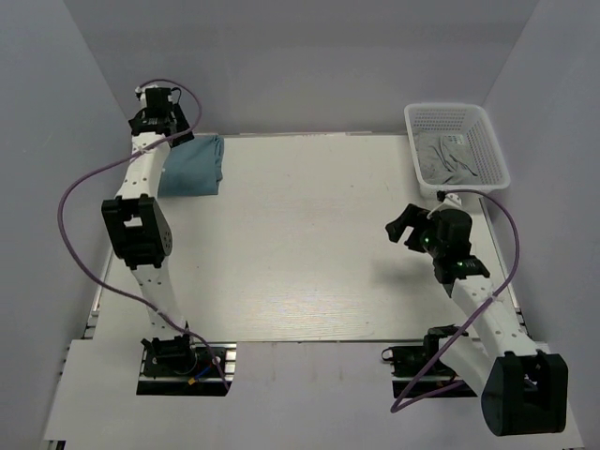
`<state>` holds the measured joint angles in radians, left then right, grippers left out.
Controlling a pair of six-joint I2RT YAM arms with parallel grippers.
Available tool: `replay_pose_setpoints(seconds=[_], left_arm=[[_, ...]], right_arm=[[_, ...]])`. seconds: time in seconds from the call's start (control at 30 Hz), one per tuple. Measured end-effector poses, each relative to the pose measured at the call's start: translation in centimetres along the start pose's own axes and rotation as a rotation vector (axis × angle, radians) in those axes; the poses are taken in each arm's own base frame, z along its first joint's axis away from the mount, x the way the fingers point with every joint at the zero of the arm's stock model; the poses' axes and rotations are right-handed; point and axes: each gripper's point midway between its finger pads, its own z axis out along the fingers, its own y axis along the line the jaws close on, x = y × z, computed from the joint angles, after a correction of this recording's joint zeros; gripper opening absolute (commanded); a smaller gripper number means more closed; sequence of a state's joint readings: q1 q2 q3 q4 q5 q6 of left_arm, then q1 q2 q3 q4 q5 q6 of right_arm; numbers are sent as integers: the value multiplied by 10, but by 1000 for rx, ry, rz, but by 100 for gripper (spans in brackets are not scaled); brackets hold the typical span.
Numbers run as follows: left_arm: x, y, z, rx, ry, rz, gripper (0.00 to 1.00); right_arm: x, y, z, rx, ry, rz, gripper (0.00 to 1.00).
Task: Fold and stack the t-shirts
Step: Put the neatly folded tshirt into the corner of the board with the left arm
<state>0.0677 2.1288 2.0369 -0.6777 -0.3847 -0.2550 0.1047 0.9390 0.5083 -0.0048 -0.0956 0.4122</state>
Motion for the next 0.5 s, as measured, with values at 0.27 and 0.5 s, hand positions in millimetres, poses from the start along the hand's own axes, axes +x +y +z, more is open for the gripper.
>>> replay_pose_setpoints(seconds=[0.27,0.5], left_arm=[[83,-135,-157,447,27,-1,100],[262,-134,-198,493,293,178,100]], right_arm=[[26,0,-14,-27,26,57,90],[43,-5,-27,-30,9,74,90]])
